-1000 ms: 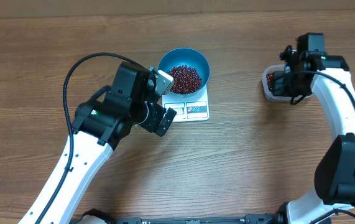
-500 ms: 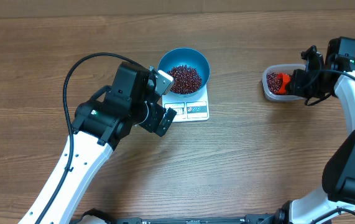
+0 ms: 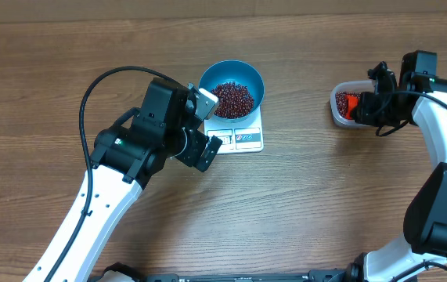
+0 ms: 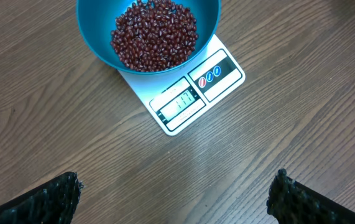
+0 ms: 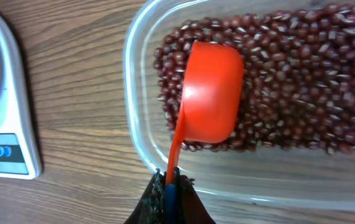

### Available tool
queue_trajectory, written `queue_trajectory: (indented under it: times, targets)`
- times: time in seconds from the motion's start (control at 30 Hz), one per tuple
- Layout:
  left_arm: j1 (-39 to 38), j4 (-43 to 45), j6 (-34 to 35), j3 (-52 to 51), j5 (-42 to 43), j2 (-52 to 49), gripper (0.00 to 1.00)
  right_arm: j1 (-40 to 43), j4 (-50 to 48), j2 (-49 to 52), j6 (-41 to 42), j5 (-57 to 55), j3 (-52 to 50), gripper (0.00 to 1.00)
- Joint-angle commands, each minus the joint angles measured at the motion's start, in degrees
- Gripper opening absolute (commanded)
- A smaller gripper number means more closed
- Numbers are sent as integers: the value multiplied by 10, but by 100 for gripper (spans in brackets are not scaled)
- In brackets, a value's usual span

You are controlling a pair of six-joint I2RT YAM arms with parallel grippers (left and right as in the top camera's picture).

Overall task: Scoop item into bowl and weigh 150g on scale
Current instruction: 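Dip the red scoop into the tub beans with the right gripper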

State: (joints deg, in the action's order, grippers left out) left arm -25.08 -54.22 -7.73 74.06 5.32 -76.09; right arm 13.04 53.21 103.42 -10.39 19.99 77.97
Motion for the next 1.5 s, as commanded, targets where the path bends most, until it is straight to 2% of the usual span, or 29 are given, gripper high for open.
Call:
queue_trajectory:
  times: [0.0,0.57,1.47]
  targets:
    - [0,1,-10,-5,-4,5,100,1,-9,5,-4,74,-9,4]
    - [0,1,-11,-5,-4,5,100,33,-16,27,-4,103,-9,4]
    - [0,1,-11,-5,-4,5,100,118,-17,36,-6,252,-9,4]
